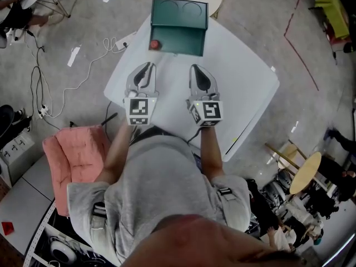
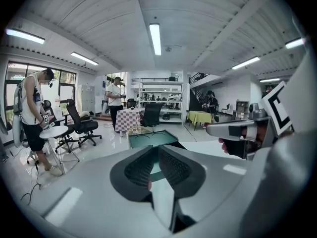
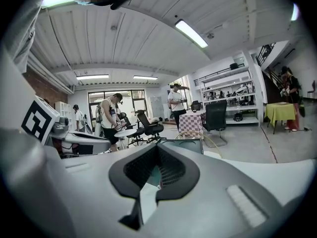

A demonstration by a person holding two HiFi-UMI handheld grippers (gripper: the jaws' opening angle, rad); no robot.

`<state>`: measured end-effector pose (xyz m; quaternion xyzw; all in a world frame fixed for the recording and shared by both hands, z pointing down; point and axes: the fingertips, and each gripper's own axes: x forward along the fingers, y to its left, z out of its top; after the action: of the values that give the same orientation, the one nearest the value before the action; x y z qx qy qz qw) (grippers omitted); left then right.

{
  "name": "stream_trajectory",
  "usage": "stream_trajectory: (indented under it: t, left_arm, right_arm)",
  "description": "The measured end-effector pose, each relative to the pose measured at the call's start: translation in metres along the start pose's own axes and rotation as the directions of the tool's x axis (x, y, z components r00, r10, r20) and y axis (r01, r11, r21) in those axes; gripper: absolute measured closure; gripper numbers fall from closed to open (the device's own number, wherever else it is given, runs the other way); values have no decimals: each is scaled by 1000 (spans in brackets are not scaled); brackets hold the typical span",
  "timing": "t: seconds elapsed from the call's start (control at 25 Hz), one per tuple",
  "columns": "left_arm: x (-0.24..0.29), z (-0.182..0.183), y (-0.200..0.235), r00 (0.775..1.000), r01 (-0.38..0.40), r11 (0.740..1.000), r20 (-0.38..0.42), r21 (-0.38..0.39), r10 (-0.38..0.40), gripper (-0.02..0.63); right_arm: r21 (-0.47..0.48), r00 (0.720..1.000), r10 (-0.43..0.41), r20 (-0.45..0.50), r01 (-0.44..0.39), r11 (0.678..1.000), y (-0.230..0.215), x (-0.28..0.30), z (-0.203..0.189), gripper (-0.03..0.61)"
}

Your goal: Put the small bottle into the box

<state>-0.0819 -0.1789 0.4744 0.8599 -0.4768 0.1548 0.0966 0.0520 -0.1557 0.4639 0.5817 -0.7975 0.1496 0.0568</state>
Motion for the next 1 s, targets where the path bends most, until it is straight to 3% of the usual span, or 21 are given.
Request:
stream_trajectory:
  t: [0.32,1.0]
  left_arm:
    - [-44,6,-14,999,2,1000,33,4,-3,601]
    - [-147,-4,-41,993,78,997,92,11,-79,603]
  right_arm:
    - [-13,999,-12,33,12,1000,21,-41,9,575]
    - [-48,996,-36,85,40,998,74,-129,7,575]
